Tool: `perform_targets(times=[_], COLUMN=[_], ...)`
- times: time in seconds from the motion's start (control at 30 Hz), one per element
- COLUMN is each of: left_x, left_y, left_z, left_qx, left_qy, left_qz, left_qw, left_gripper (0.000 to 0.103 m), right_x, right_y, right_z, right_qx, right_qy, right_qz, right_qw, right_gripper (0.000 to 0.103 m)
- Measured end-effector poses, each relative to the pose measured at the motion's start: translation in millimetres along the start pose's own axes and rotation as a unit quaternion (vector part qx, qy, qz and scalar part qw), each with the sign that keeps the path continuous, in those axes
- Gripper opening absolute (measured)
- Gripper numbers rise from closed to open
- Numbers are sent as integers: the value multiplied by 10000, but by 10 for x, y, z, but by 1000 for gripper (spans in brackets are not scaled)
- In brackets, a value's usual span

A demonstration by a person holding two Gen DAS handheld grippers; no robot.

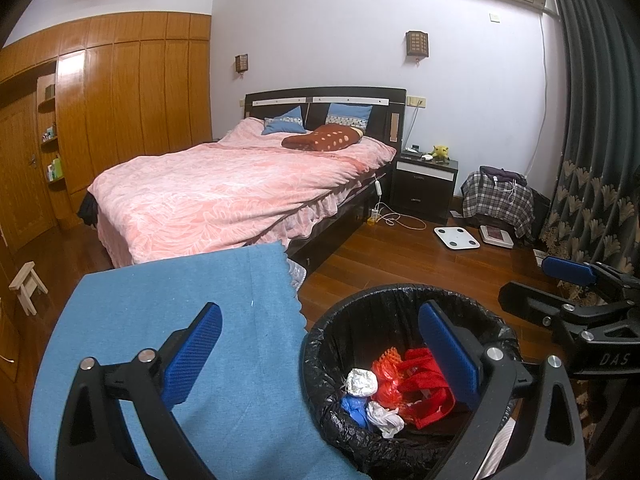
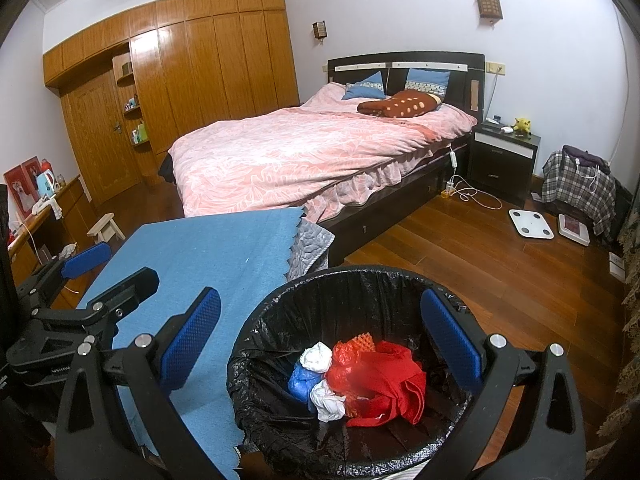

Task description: Collect trash

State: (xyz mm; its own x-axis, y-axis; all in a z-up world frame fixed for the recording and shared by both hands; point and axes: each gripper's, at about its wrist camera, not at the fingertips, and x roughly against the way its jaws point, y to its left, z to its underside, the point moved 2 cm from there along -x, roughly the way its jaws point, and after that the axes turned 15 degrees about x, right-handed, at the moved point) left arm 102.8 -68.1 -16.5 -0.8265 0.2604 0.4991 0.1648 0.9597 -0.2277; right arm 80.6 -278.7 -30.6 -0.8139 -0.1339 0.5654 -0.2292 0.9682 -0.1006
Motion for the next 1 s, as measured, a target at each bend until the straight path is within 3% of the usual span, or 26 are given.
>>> perform_targets(times=[1.0], left_x=[13], left_y=[10], left_z=[-7], left_qx=[0], left_qy=[-8], left_qz=[-10], left_qw=[10000], left_gripper=[97], right_x=[-1], right_y=[9], right_z=[2], right_qx=[6], right_qy=[-3], right_qz=[2], right_qw=[10000], right_gripper=[98])
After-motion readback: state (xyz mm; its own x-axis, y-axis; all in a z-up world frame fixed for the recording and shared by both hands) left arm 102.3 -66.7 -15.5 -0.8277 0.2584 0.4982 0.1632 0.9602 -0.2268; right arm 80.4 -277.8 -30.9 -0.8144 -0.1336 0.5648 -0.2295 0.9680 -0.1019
